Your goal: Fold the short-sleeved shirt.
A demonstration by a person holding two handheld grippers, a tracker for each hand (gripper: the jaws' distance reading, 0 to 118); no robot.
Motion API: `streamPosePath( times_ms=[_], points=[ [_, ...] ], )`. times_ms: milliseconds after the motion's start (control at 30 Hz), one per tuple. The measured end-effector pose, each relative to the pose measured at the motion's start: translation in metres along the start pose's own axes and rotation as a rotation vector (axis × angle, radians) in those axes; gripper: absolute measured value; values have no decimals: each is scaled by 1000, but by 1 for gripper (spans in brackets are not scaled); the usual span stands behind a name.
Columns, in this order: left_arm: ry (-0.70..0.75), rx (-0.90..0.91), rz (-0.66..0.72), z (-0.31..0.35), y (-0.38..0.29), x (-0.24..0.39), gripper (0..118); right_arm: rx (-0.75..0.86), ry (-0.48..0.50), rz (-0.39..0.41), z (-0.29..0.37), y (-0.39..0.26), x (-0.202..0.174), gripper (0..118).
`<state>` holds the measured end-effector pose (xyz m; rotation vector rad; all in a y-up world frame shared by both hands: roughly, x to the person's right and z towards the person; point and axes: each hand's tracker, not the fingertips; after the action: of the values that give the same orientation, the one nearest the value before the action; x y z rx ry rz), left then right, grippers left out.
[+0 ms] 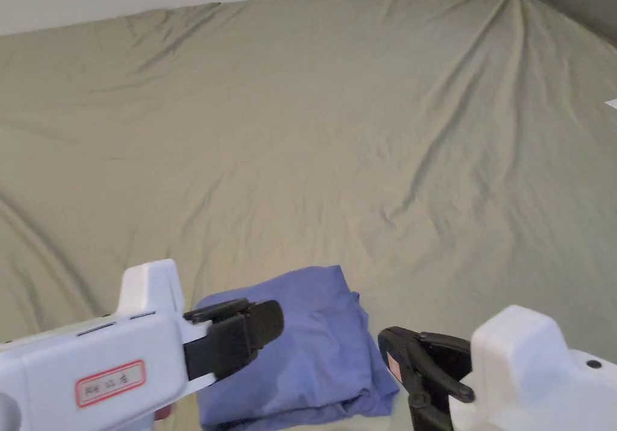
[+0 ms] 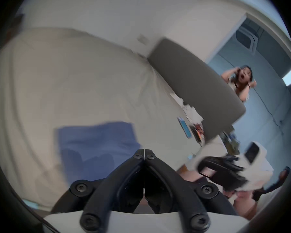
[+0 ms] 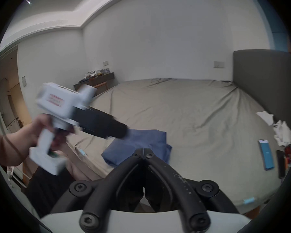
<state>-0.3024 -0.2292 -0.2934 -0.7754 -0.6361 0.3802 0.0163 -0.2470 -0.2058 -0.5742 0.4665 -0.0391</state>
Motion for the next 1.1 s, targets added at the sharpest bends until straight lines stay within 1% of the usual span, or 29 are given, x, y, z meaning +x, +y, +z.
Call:
streamPosePath(
  times_ms=[33,67,100,133,167,200,233,300,333,367,400,433,467,500,533,567,633,667,700,733,767,800,833,867,900,933,967,1000,1100],
  points=[
    [46,40,3,14,-2,-11,0,-39,16,-22,-27,0,4,2],
    [83,70,39,30,-7,-27,0,-89,44,-49,-60,-1,10,2],
    [105,89,76,41,-13,-36,0,-123,65,-66,-88,-4,15,2],
    [92,108,114,50,-20,-51,0,-168,83,-98,-118,-8,22,2],
    [80,117,155,56,-26,-64,0,-218,65,-137,-139,-12,28,1],
    [94,106,211,59,-33,-76,0,-275,28,-149,-159,-16,33,1],
    [103,101,242,61,-38,-85,0,-317,15,-166,-174,-21,40,1],
    [86,92,258,61,-48,-103,0,-349,14,-243,-185,-32,54,1],
    [74,79,278,58,-51,-112,0,-328,26,-256,-182,-35,60,1],
    [49,61,302,55,-52,-123,3,-297,54,-265,-177,-35,63,1],
    [23,55,326,49,-53,-133,12,-307,39,-251,-170,-36,63,1],
    [8,56,347,41,-54,-142,30,-317,17,-232,-168,-36,63,1],
    [-18,27,376,31,-53,-150,64,-319,17,-221,-167,-37,64,1],
    [-67,-25,406,18,-48,-158,79,-318,20,-219,-166,-37,66,1],
    [-114,-68,428,6,-46,-164,82,-318,20,-221,-165,-37,65,1],
    [-160,-92,437,-9,-45,-169,83,-317,23,-227,-164,-38,66,1],
    [-168,-144,445,-40,-41,-176,86,-308,27,-239,-163,-41,69,1],
    [-143,-175,447,-55,-39,-180,86,-302,29,-247,-162,-43,69,1],
    [-129,-204,455,-67,-39,-184,82,-295,31,-250,-160,-45,70,1],
    [-224,-176,468,-70,-38,-190,71,-293,30,-252,-159,-46,70,1],
    [-282,-148,504,-78,-36,-211,57,-291,29,-257,-158,-47,71,1],
    [-269,-179,561,-86,-34,-211,46,-287,31,-264,-156,-47,72,1],
    [-260,-217,548,-95,-35,-207,34,-288,30,-267,-155,-48,73,1],
    [-239,-232,484,-102,-35,-198,28,-286,29,-268,-153,-48,73,1],
    [-209,-227,419,-110,-36,-197,25,-285,21,-268,-151,-48,72,1],
    [-221,-222,401,-114,-35,-195,24,-284,9,-263,-149,-48,72,1],
    [-238,-223,405,-117,-32,-198,21,-280,1,-254,-146,-49,73,1],
    [-273,-230,449,-118,-29,-202,20,-278,1,-244,-144,-50,75,1],
    [-308,-225,446,-115,-29,-202,18,-279,17,-243,-145,-53,78,1]
  ],
)
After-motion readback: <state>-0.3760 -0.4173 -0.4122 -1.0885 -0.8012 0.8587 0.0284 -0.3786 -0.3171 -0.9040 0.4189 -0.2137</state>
